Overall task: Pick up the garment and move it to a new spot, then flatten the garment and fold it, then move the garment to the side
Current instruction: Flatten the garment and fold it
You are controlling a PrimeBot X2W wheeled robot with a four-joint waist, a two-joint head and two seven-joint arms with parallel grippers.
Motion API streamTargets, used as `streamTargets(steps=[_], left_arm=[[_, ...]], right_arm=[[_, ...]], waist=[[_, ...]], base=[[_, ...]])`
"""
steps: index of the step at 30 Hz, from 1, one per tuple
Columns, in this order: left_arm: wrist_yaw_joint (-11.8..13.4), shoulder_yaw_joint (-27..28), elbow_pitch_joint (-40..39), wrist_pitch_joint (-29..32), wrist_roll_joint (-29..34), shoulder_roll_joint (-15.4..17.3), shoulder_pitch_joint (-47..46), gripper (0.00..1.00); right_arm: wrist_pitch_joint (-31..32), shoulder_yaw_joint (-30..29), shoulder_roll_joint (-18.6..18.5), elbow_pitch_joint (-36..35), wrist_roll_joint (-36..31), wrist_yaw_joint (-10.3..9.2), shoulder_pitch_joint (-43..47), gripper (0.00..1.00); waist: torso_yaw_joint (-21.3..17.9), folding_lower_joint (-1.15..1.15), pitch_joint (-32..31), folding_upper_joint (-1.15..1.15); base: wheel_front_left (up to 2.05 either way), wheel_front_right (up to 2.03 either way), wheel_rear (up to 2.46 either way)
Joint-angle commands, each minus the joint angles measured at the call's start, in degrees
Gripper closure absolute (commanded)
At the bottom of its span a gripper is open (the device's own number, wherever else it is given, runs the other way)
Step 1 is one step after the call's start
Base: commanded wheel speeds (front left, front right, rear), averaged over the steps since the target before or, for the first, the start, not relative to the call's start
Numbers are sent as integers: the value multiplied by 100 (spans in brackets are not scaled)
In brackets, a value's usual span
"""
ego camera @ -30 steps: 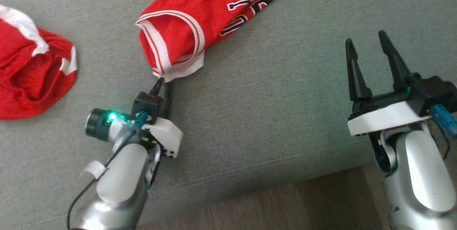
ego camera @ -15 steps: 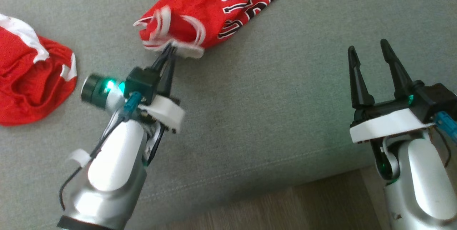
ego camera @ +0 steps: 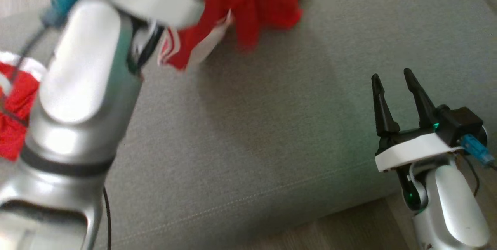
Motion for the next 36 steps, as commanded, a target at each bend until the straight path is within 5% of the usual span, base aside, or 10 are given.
streamTargets(steps=[1,9,24,36], left_arm=[[-16,110,-182,87,-83,90,-568,100],[14,54,570,328,-194,63,-1952,100],[244,51,2182,30,32,816,-1324,100],[219,-77,2441,-139,-13,776,-1270,100]], right_arm=[[-57,144,31,-130,51,-1,-21,0],[-77,225,31,14,103,-1,29,0],[-81,308,31,-53,144,-1,-65,0],[235,1803,31,234,1514,-1,64,0]], waist=[[-100,0,-129,0],[-280,0,-328,0],[145,0,199,0],[594,0,573,0]], base=[[0,0,0],[0,0,0],[0,0,0],[0,0,0]])
